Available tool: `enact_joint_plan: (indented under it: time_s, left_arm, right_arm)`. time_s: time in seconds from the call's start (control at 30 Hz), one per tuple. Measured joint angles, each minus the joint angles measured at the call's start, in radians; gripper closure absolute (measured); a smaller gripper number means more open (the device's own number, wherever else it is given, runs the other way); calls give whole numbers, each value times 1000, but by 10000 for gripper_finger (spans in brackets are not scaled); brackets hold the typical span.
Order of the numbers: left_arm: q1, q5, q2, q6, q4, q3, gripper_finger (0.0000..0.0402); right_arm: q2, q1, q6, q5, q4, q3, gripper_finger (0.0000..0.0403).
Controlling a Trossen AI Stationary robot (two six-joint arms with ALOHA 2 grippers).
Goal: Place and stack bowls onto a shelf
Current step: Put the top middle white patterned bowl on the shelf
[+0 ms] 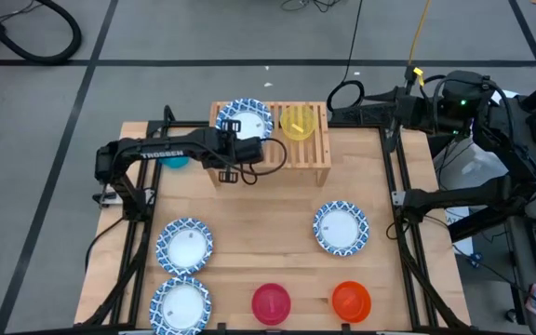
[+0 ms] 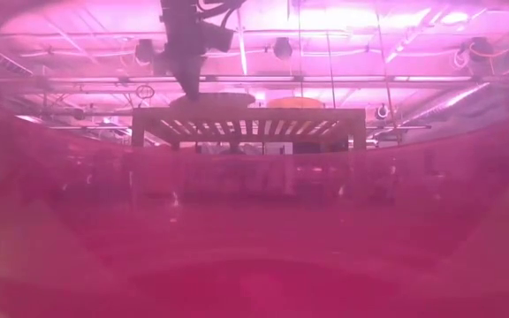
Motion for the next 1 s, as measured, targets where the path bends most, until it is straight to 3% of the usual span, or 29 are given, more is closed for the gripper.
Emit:
enact_joint_plan:
  time_s: [0.3, 1.0]
  left_arm:
    - [-20, -110, 0, -2, 0, 0, 369]
    - [-67, -177, -8, 6, -2, 1, 379]
  right_arm:
    - [0, 0, 0, 0, 0, 0, 314]
    - [0, 0, 11, 0, 10, 0, 314]
